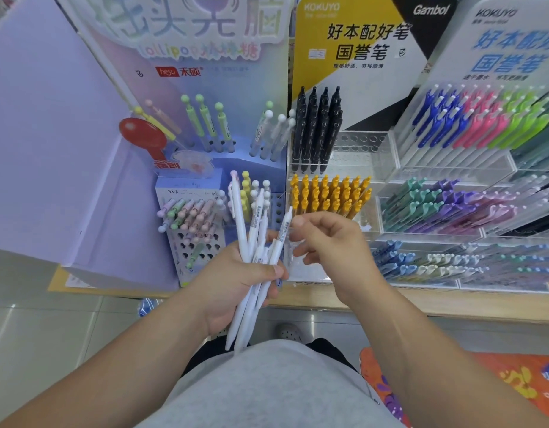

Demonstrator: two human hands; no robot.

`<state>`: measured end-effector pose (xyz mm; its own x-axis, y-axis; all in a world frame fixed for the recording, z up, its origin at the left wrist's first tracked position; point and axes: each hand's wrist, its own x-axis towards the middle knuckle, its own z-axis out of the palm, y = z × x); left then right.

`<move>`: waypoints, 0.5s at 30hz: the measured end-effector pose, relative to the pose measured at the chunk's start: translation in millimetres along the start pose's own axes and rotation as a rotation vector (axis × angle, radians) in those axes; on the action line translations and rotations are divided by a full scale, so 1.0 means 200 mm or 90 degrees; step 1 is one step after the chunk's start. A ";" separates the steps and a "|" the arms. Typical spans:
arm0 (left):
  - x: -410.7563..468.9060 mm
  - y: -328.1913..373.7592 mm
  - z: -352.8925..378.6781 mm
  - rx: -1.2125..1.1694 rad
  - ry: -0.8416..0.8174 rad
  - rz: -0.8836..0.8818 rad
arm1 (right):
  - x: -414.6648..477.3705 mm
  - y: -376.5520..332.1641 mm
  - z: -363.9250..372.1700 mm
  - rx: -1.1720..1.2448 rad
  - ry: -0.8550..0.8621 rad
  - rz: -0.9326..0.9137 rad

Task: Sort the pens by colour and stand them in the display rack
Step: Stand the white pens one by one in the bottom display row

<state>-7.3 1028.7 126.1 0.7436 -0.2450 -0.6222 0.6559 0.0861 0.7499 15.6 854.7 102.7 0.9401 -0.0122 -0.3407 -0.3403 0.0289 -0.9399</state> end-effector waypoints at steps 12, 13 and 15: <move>0.06 -0.01 0.06 0.068 -0.048 -0.009 | -0.02 -0.04 -0.02 0.006 0.046 0.039; 0.06 -0.01 0.06 0.064 -0.047 -0.012 | -0.02 -0.04 -0.02 0.007 0.045 0.038; 0.06 0.00 0.06 0.044 -0.049 -0.018 | -0.02 -0.04 -0.03 0.034 0.039 0.039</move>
<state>-0.3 1013.4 121.3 0.7113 -0.3200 -0.6258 0.6636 0.0122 0.7480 14.9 848.9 111.1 0.9138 -0.0696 -0.4002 -0.3943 0.0852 -0.9150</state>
